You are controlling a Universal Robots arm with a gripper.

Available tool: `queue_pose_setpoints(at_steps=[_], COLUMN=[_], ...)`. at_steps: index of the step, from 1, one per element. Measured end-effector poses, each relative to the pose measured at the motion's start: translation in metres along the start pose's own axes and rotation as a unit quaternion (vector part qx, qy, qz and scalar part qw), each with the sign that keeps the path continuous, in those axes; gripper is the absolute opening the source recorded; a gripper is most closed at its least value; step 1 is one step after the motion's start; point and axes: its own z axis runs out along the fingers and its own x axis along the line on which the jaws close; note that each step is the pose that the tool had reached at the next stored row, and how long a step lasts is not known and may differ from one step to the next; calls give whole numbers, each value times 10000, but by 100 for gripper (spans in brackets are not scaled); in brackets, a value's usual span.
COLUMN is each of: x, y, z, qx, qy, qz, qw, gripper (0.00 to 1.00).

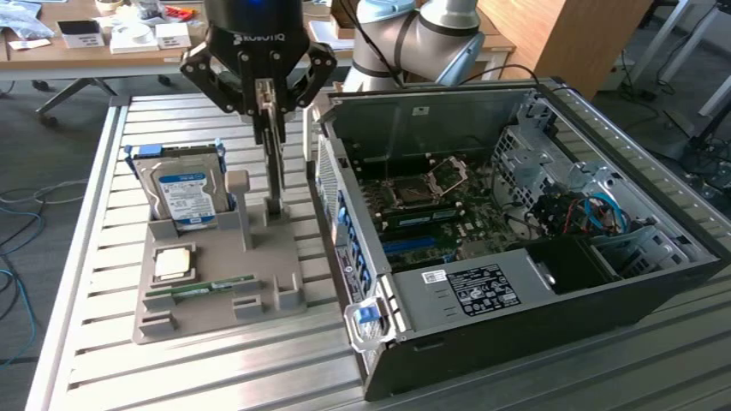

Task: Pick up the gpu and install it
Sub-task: 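Pick up the gpu and move the gpu toward the slot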

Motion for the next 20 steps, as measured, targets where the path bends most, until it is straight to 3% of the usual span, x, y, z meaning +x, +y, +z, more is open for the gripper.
queue_pose_setpoints(at_steps=[20], x=[-2], y=[5], z=[-101], qx=[0], qy=[-1], qz=[0], qw=[10000], gripper=[27])
